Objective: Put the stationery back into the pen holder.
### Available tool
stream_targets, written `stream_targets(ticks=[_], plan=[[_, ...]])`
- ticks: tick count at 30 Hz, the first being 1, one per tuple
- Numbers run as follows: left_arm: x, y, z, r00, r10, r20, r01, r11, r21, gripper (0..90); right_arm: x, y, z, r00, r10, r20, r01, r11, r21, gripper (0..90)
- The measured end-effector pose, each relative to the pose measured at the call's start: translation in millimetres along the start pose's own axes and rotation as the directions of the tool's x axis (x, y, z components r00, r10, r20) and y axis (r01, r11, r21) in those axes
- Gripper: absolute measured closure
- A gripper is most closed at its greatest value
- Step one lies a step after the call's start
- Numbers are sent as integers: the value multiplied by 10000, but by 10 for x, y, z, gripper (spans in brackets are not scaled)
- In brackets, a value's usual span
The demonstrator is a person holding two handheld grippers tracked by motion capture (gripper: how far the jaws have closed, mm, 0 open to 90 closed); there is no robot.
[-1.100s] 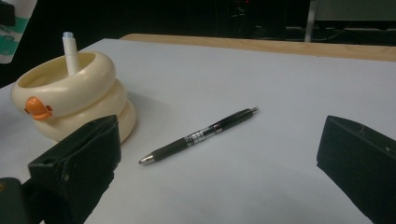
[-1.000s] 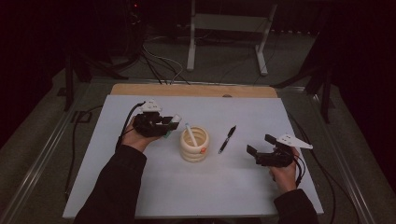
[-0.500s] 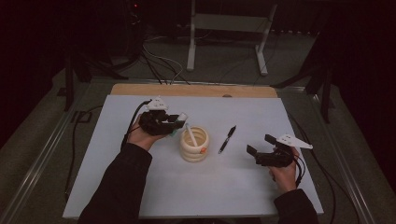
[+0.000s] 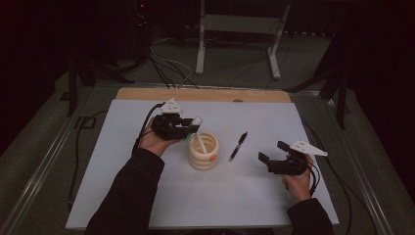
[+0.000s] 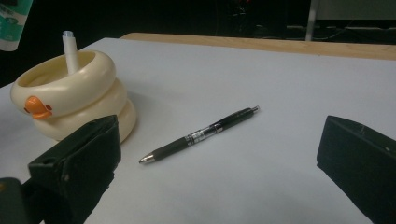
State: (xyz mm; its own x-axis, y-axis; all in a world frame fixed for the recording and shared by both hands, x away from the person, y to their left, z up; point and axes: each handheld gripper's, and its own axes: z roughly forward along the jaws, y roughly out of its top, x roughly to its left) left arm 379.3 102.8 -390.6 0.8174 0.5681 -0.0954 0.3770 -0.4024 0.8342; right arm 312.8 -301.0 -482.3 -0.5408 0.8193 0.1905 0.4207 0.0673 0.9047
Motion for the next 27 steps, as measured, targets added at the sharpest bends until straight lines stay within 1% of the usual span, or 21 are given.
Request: stream_targets(ticks=[16,27], plan=[[-67,89,122,9998,40,215,-38,10000,-66,662,-9,-1,2,10000,44,-17,-44,10000,-28,0],[-87,85,209,9996,-2,270,2,10000,-21,660,-11,0,-3,10000,79,-2,-79,10000,-40,0]])
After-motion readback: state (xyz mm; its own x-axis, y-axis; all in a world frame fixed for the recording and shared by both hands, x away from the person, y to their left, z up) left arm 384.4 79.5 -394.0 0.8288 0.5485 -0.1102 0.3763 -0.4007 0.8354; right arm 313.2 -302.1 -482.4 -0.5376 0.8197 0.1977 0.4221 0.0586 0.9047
